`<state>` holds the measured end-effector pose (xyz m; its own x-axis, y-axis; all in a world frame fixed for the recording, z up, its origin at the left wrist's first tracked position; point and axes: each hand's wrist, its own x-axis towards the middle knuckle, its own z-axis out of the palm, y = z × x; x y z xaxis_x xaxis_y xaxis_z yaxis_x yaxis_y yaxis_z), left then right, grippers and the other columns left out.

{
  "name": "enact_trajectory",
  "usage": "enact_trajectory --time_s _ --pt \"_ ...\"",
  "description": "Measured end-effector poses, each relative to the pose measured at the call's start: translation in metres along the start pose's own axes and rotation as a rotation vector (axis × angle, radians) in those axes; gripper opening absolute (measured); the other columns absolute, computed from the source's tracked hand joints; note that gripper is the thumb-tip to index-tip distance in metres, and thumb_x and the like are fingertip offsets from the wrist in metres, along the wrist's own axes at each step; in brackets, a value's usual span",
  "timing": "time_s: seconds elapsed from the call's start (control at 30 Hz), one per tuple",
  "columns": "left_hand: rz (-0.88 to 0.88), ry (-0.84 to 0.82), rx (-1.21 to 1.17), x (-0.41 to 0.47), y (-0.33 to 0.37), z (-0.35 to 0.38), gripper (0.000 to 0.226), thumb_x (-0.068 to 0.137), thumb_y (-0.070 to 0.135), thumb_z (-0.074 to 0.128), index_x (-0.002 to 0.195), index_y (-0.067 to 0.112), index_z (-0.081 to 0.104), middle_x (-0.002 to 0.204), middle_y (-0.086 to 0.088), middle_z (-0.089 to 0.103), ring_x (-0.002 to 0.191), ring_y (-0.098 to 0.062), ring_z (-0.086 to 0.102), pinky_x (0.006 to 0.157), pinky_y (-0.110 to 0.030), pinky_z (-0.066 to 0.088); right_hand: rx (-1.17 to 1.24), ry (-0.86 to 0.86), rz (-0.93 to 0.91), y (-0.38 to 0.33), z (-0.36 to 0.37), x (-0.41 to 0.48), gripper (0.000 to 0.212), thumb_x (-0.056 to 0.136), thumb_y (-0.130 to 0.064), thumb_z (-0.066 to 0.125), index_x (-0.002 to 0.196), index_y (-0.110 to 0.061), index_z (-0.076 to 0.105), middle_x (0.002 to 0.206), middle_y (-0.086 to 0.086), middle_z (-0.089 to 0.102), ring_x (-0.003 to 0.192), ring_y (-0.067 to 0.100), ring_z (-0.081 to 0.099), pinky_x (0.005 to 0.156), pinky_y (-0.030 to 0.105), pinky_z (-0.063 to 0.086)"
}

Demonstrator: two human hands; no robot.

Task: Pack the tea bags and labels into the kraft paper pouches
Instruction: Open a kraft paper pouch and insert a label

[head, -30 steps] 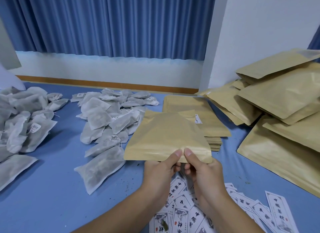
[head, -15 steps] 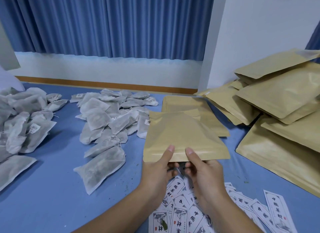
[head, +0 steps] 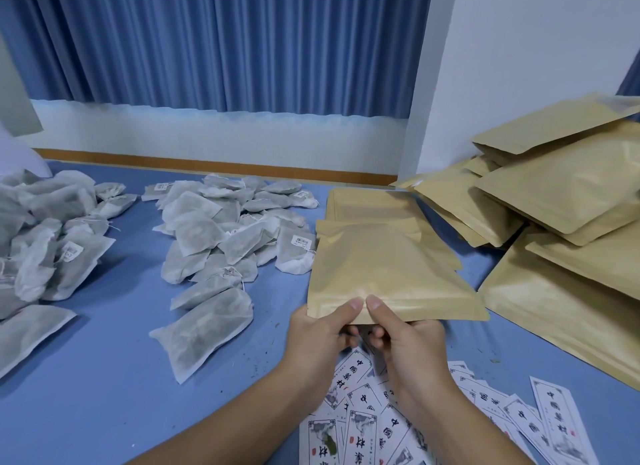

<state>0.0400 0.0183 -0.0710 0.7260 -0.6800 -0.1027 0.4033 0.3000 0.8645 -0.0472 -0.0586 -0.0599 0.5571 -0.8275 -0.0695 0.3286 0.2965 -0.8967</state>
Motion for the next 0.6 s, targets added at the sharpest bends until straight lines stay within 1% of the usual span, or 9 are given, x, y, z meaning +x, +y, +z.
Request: enact_trajectory --time_s 0.13,0.2,0.27,0.33,0.43,0.53,0.6 --pt "0.035 0.016 0.033 -0.0013 -0.0008 0.0036 0.022 0.087 0.020 0.075 0.094 -0.001 0.070 0.071 -0.018 0.061 0.057 -0.022 0.051 0.052 -0.031 0.041 0.029 0.003 -0.034 -0.0012 -0.0002 0.0008 0.015 0.087 -0.005 0.074 0.078 -0.002 0.063 0.057 0.006 0.044 0.048 0.014 0.039 0.045 0.023 0.042" --pt "0.047 0.031 0.022 -0.0012 -0.0010 0.0050 0.020 0.093 0.022 0.069 0.092 0.002 0.070 0.069 -0.015 0.061 0.056 -0.022 0.052 0.049 -0.030 0.040 0.046 0.006 -0.061 -0.0015 -0.0012 0.0014 0.009 0.087 -0.007 0.074 0.089 -0.001 0.067 0.062 0.005 0.049 0.049 0.013 0.041 0.047 0.023 0.043" --pt "0.055 0.044 0.044 -0.0006 -0.0013 0.0044 0.021 0.095 0.023 0.066 0.090 0.004 0.068 0.067 -0.013 0.059 0.056 -0.021 0.051 0.047 -0.029 0.038 0.036 0.006 -0.076 -0.0013 -0.0035 0.0020 0.010 0.088 -0.009 0.075 0.092 -0.003 0.068 0.065 0.005 0.051 0.050 0.013 0.043 0.049 0.024 0.044" --pt "0.060 0.052 0.097 -0.0007 -0.0017 0.0032 0.022 0.095 0.025 0.066 0.085 0.005 0.068 0.065 -0.013 0.057 0.053 -0.020 0.049 0.046 -0.029 0.034 0.043 -0.003 -0.056 0.0014 -0.0043 0.0023 0.009 0.087 -0.010 0.075 0.088 -0.004 0.069 0.064 0.007 0.051 0.051 0.014 0.044 0.049 0.027 0.043" --pt "0.047 0.021 0.145 -0.0029 -0.0015 0.0027 0.029 0.095 0.027 0.066 0.076 0.006 0.065 0.061 -0.014 0.058 0.045 -0.020 0.045 0.042 -0.026 0.031 0.032 -0.039 -0.010 0.0051 -0.0011 0.0006 0.013 0.085 -0.010 0.077 0.081 -0.001 0.068 0.061 0.009 0.048 0.053 0.019 0.042 0.056 0.035 0.040" --pt "0.054 0.022 0.157 -0.0053 0.0001 0.0045 0.035 0.097 0.032 0.063 0.076 0.004 0.063 0.060 -0.017 0.058 0.042 -0.020 0.042 0.042 -0.026 0.027 -0.011 -0.030 -0.018 0.0025 0.0011 0.0012 0.016 0.085 -0.009 0.076 0.076 -0.002 0.064 0.057 0.008 0.047 0.052 0.019 0.039 0.052 0.030 0.041" --pt "0.080 0.006 0.184 -0.0081 0.0008 0.0072 0.046 0.102 0.039 0.053 0.071 0.006 0.063 0.059 -0.017 0.059 0.040 -0.020 0.045 0.041 -0.024 0.027 -0.005 -0.039 -0.004 0.0006 0.0024 0.0008 0.019 0.086 -0.010 0.074 0.074 0.000 0.063 0.054 0.009 0.045 0.051 0.022 0.039 0.050 0.033 0.039"
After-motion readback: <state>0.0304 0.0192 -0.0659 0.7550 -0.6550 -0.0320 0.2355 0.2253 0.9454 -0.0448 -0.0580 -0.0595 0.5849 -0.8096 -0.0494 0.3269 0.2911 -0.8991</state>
